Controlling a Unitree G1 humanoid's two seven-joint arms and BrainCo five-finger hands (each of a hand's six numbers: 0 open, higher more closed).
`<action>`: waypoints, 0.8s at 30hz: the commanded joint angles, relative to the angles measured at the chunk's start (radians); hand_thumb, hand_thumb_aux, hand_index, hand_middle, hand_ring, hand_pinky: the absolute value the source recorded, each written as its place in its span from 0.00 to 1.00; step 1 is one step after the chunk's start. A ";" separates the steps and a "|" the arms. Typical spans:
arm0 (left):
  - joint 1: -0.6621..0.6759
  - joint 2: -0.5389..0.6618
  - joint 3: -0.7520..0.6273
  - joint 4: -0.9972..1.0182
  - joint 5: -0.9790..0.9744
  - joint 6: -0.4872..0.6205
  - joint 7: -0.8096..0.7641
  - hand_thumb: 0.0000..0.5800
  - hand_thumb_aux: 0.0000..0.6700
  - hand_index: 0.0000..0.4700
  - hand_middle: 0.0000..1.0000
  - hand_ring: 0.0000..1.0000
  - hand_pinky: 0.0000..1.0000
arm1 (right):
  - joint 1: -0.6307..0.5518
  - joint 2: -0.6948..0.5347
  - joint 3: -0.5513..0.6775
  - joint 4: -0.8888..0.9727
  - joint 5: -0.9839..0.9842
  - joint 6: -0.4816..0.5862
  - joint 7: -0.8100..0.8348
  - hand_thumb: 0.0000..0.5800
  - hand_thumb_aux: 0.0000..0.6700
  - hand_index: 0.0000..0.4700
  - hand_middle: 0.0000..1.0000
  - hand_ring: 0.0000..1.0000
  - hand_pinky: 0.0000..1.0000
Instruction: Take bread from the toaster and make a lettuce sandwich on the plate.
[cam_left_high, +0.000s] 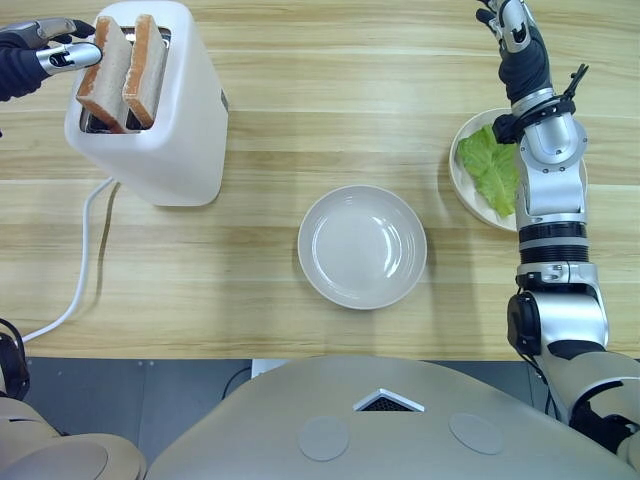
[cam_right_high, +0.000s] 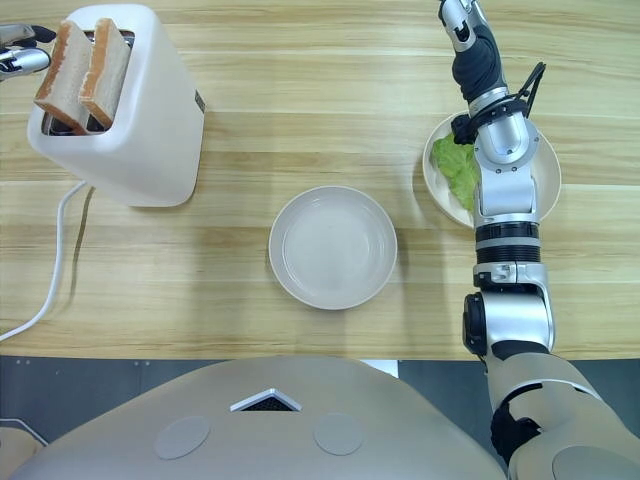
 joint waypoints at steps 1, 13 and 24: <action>-0.004 0.000 -0.032 0.017 0.026 0.013 0.000 0.00 0.00 0.00 0.00 0.00 0.00 | 0.011 -0.007 0.000 -0.008 -0.010 0.009 0.001 0.00 0.00 0.00 0.00 0.00 0.00; -0.037 0.019 -0.073 0.098 0.114 0.032 0.052 0.00 0.00 0.00 0.00 0.00 0.00 | 0.023 -0.016 0.003 -0.013 -0.022 0.008 0.000 0.00 0.00 0.00 0.00 0.00 0.00; -0.059 0.007 -0.113 0.062 0.118 0.025 0.031 0.02 0.01 0.01 0.00 0.00 0.00 | 0.022 -0.013 0.006 -0.014 -0.029 0.011 -0.001 0.00 0.00 0.00 0.00 0.00 0.00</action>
